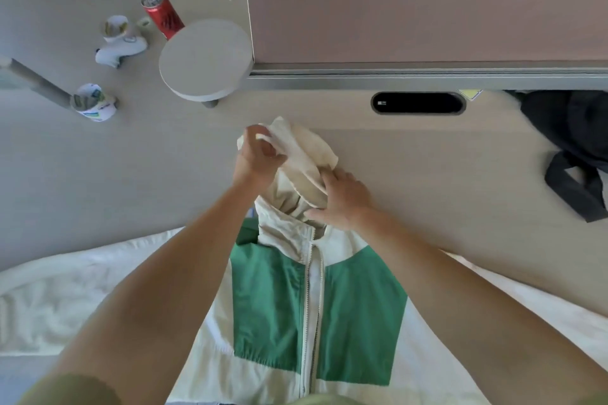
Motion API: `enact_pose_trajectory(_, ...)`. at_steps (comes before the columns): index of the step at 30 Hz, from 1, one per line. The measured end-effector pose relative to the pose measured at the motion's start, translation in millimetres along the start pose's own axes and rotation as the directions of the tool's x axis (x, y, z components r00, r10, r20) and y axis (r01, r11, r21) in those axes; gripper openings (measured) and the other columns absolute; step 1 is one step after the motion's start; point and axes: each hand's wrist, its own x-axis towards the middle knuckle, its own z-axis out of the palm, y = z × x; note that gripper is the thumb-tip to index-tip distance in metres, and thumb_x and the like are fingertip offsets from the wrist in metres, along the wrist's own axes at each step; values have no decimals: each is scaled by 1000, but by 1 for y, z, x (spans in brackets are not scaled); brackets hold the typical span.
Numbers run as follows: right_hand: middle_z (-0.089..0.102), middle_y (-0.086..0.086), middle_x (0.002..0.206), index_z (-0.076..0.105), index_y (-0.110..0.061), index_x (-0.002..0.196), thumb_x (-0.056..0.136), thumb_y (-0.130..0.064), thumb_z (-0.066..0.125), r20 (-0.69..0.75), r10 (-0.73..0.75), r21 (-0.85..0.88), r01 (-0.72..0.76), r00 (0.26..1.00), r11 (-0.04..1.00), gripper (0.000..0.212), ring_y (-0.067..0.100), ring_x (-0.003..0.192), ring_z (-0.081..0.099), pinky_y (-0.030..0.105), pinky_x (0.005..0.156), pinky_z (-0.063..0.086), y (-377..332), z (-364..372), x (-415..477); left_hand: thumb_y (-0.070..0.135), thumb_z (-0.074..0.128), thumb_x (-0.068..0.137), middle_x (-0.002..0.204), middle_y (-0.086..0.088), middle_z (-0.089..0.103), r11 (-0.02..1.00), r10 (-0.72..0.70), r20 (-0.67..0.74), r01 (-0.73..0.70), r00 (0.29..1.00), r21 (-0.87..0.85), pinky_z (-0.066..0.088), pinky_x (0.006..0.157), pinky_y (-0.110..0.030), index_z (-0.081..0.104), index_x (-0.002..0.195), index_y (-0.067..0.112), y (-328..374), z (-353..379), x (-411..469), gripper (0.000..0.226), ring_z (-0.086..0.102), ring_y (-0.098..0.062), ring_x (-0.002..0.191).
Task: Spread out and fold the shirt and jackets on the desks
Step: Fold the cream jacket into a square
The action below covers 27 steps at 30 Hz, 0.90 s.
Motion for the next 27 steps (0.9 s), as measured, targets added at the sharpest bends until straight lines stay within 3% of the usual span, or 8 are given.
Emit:
enact_pose_trajectory(2, 61, 4, 119, 49, -21, 130, 93, -32, 56, -145, 42, 26, -39, 989, 999, 39, 30, 107, 61, 35, 80, 49, 5, -7, 10, 1, 70, 77, 81, 15, 70, 990, 139, 48, -139, 989, 4, 53, 75, -33, 47, 102, 29, 11, 0, 5, 44, 67, -14, 81)
enact_pose_trajectory(5, 68, 16, 99, 62, -13, 100, 95, -22, 50, -365, 413, 397, -261, 835, 880, 16, 38, 94, 64, 37, 71, 45, 35, -34, 26, 4, 68, 79, 96, 17, 69, 940, 265, 119, -284, 957, 187, 52, 84, -37, 50, 107, 25, 18, 0, 7, 39, 65, -16, 97)
enact_pose_trajectory(9, 62, 12, 90, 59, -11, 93, 94, -23, 47, -338, 651, 545, -423, 679, 724, 17, 38, 92, 62, 33, 66, 37, 74, -50, 22, 27, 78, 75, 128, -7, 43, 812, 93, -31, -58, 995, 580, 37, 102, -39, 41, 131, 19, 10, 7, 2, 68, 41, -31, 117)
enact_pose_trajectory(14, 61, 3, 100, 50, -20, 115, 90, -31, 53, -189, 434, 320, -362, 881, 875, 27, 30, 88, 60, 39, 73, 52, 82, -52, 22, 35, 69, 82, 105, -7, 60, 789, -312, 159, 163, 937, 592, 51, 75, -37, 52, 127, 14, 5, 13, 19, 53, 60, -31, 97)
enact_pose_trajectory(18, 58, -1, 77, 59, -23, 81, 92, -13, 46, -201, 379, 402, -277, 903, 873, 20, 28, 79, 59, 28, 58, 39, 69, -79, 33, 12, 43, 95, 95, -13, 66, 887, -96, -32, 100, 995, 450, 47, 68, -34, 60, 115, 9, 32, 5, 29, 26, 64, -36, 90)
enact_pose_trajectory(22, 69, 0, 114, 63, -16, 129, 92, -3, 43, -582, 366, 542, 10, 726, 840, 45, 18, 88, 61, 16, 79, 41, 52, -81, 20, -8, 37, 82, 110, -2, 52, 975, 197, -260, -162, 945, 151, 38, 69, -14, 51, 128, 12, 48, -4, -5, 52, 50, 7, 80)
enact_pose_trajectory(24, 67, 6, 122, 60, -9, 133, 91, 0, 43, -680, 273, 464, 111, 680, 879, 46, 19, 97, 61, 9, 89, 38, 56, -60, 7, -10, 40, 80, 115, 2, 46, 952, 299, -213, -277, 930, 128, 34, 73, -4, 50, 130, 11, 34, -2, -22, 55, 46, 5, 85)
enact_pose_trajectory(27, 68, 3, 113, 65, -15, 121, 93, -2, 48, -485, 199, 531, 106, 852, 841, 34, 16, 94, 64, 28, 88, 51, 73, -45, -12, 8, 56, 81, 86, 4, 58, 974, 199, 79, -206, 977, 94, 42, 63, -23, 56, 119, 20, 13, -11, -28, 40, 53, -14, 67)
